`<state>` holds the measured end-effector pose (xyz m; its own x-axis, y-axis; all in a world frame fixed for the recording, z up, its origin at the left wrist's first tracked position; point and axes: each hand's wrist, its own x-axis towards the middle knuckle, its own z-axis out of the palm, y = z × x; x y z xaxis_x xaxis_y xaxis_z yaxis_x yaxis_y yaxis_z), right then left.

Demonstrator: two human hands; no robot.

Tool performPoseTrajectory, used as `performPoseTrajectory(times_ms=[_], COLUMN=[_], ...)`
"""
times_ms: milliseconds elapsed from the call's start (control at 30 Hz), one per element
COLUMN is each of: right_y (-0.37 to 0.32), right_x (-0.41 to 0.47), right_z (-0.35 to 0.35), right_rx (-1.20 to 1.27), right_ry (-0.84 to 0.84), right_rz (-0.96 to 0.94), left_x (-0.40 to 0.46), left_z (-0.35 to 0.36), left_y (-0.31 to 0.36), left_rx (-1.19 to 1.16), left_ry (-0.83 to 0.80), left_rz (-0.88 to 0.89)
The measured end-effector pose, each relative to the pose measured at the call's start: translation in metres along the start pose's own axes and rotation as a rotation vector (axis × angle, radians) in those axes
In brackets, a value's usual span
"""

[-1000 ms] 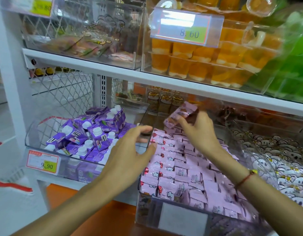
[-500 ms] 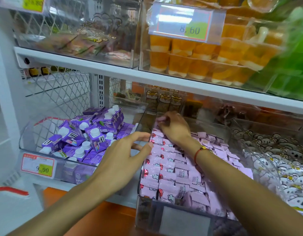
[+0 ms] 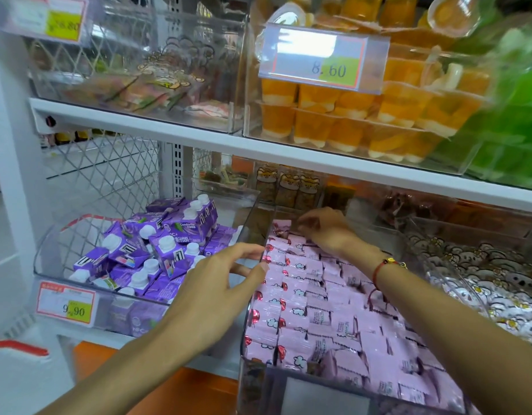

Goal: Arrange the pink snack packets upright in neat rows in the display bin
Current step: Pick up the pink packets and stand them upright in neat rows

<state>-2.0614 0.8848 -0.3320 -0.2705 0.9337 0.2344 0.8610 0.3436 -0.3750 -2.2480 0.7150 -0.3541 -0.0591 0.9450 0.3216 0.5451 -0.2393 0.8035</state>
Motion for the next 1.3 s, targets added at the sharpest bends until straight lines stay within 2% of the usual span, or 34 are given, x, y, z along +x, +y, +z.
performPoseTrajectory(times_ms=[100, 233, 400, 500, 600, 767, 833, 900, 967, 1033, 1100, 1233, 1300], right_y=[-0.004, -0.012, -0.005, -0.006, -0.010, -0.013, -0.012, -0.010, -0.008, -0.008, -0.011, -0.023, -0.033], right_x=[0.001, 0.005, 0.003, 0.003, 0.002, -0.017, -0.031, -0.044, -0.055, -0.063, -0.073, -0.096, -0.106], right_z=[0.000, 0.000, 0.003, 0.007, 0.006, -0.003, -0.009, -0.016, -0.022, -0.030, -0.038, -0.040, -0.037], right_rx=[-0.149, -0.276, -0.018, -0.096, 0.142, 0.545, 0.656, 0.651, 0.705, 0.892, 1.075, 1.326, 1.381], right_ry=[-0.087, -0.076, -0.018, 0.009, 0.189, 0.633, 0.720, 0.686, 0.663, 0.705, 0.658, 0.226, 0.070], right_rz=[-0.014, -0.043, -0.012, -0.019, 0.000, 0.062, 0.049, 0.043, 0.120, 0.255, 0.388, 0.496, 0.523], left_x=[0.000, 0.001, 0.000, 0.000, -0.001, -0.001, 0.000, 0.000, 0.001, 0.001, 0.002, 0.002, 0.003], left_z=[0.001, 0.001, 0.000, 0.001, 0.001, 0.000, 0.000, 0.000, 0.000, 0.000, 0.000, 0.000, 0.001], left_y=[-0.001, -0.002, -0.002, -0.002, -0.002, -0.002, -0.002, -0.002, -0.001, 0.000, -0.001, 0.006, 0.015], left_rx=[0.004, -0.007, 0.011, 0.006, 0.008, 0.001, -0.003, -0.001, -0.001, -0.007, -0.008, -0.001, 0.064], left_ry=[0.001, 0.001, -0.008, -0.005, -0.005, -0.012, -0.014, -0.013, -0.010, -0.007, -0.007, 0.087, 0.052], left_rz=[-0.002, -0.001, -0.002, 0.003, 0.003, 0.001, 0.002, 0.010, 0.031, 0.042, 0.038, 0.112, 0.203])
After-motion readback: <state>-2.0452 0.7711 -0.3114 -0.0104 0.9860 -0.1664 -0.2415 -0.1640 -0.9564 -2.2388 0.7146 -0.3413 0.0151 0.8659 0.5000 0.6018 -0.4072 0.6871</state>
